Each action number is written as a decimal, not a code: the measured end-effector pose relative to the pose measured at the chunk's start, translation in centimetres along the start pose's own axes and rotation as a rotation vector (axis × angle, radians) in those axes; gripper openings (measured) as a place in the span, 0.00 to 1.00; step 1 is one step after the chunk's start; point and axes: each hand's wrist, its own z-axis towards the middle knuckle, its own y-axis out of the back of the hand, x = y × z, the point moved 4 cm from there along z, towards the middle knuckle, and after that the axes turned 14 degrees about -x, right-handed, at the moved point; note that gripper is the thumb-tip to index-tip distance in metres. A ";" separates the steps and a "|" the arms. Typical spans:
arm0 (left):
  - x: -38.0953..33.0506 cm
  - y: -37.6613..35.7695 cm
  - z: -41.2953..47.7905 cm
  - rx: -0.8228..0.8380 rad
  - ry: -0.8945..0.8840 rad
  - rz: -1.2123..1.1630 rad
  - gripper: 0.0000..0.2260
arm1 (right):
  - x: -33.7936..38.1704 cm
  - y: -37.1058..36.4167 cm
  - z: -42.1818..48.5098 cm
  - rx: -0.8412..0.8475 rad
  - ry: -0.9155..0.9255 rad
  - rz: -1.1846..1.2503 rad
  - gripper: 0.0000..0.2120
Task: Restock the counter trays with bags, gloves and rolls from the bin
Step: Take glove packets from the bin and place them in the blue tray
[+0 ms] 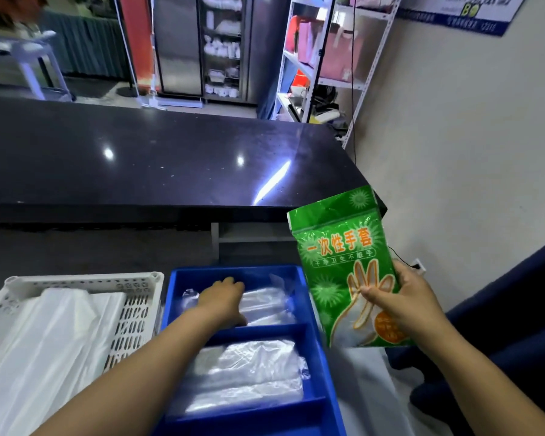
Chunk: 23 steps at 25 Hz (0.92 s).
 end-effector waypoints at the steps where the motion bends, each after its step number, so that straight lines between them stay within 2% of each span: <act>1: 0.0 -0.3 0.0 0.008 0.029 -0.016 0.25 | -0.1 0.0 0.3 0.013 0.014 -0.022 0.16; 5: 0.5 0.2 -0.3 0.030 0.052 -0.102 0.08 | -0.3 -0.3 1.5 0.029 0.036 -0.038 0.16; 7: 0.5 1.8 -1.0 -0.085 0.028 -0.110 0.04 | 0.5 -0.6 2.1 0.067 0.088 -0.088 0.16; 10: 0.0 4.6 -3.2 -0.310 -0.039 -0.074 0.06 | 2.9 -1.6 2.9 0.063 0.284 -0.269 0.16; 13: -0.4 5.3 -7.0 -0.362 -0.150 -0.078 0.09 | 6.7 -4.4 3.0 0.051 0.582 -0.435 0.17; 16: -0.5 5.5 -11.1 -0.395 -0.283 -0.068 0.10 | 8.6 -9.0 2.4 0.166 0.785 -0.522 0.16; 20: 0.1 4.1 -13.9 -0.329 -0.336 -0.016 0.13 | 6.7 -15.5 2.1 0.406 0.900 -0.746 0.15; 23: 0.6 3.8 -14.7 -0.344 -0.299 0.044 0.15 | 4.7 -18.7 2.7 0.620 0.839 -0.865 0.15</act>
